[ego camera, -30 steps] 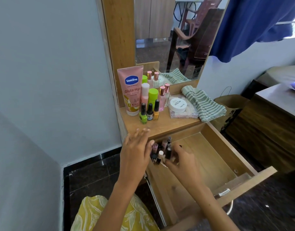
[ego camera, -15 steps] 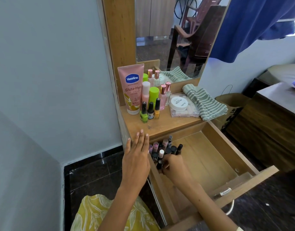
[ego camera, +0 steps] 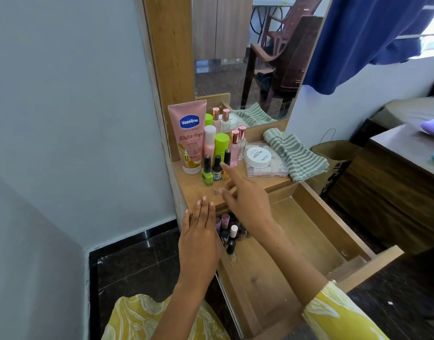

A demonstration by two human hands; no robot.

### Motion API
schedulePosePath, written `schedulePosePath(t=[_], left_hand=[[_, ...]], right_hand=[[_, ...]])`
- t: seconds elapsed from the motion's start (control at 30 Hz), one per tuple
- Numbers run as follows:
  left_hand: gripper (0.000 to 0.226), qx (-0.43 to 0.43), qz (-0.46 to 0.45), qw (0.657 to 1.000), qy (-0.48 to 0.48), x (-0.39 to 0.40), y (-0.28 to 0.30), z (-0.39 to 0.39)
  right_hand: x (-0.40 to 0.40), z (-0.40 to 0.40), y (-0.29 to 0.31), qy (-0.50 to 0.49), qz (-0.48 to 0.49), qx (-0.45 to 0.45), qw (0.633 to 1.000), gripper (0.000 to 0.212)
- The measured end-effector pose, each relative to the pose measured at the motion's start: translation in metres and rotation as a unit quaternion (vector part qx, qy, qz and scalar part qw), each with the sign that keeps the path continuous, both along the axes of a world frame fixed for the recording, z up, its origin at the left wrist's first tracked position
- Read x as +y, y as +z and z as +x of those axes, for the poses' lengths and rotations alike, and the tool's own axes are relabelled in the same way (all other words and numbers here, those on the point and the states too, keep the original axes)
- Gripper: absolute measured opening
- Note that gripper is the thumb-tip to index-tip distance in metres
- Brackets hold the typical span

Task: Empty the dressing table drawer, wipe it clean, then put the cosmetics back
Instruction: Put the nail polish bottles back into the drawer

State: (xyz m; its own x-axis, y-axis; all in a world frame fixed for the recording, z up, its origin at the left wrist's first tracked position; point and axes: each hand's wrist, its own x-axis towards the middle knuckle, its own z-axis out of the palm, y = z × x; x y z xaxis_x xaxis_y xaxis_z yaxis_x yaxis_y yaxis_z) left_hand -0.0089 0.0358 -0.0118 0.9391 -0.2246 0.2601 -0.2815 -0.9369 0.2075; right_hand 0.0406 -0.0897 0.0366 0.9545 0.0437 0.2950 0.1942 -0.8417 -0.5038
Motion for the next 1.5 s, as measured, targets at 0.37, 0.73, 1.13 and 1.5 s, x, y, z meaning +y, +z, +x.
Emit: schedulePosePath(t=[0.37, 0.73, 1.13, 1.5], left_hand=[[0.049, -0.073, 0.002, 0.997, 0.012, -0.002, -0.003, 0.000], [0.058, -0.039, 0.013, 0.999, 0.019, -0.002, -0.009, -0.001], [0.061, -0.007, -0.033, 0.999, 0.016, -0.003, -0.013, -0.002], [0.062, -0.011, -0.019, 1.000, 0.018, -0.003, -0.013, -0.002]], right_hand=[[0.025, 0.029, 0.002, -0.017, -0.019, -0.163, 0.986, 0.031], [-0.018, -0.046, -0.007, -0.002, 0.226, -0.139, 0.964, 0.022], [-0.048, -0.065, -0.053, 0.003, 0.042, 0.111, 0.993, 0.020], [-0.043, -0.060, -0.054, 0.009, -0.026, 0.156, 0.987, 0.030]])
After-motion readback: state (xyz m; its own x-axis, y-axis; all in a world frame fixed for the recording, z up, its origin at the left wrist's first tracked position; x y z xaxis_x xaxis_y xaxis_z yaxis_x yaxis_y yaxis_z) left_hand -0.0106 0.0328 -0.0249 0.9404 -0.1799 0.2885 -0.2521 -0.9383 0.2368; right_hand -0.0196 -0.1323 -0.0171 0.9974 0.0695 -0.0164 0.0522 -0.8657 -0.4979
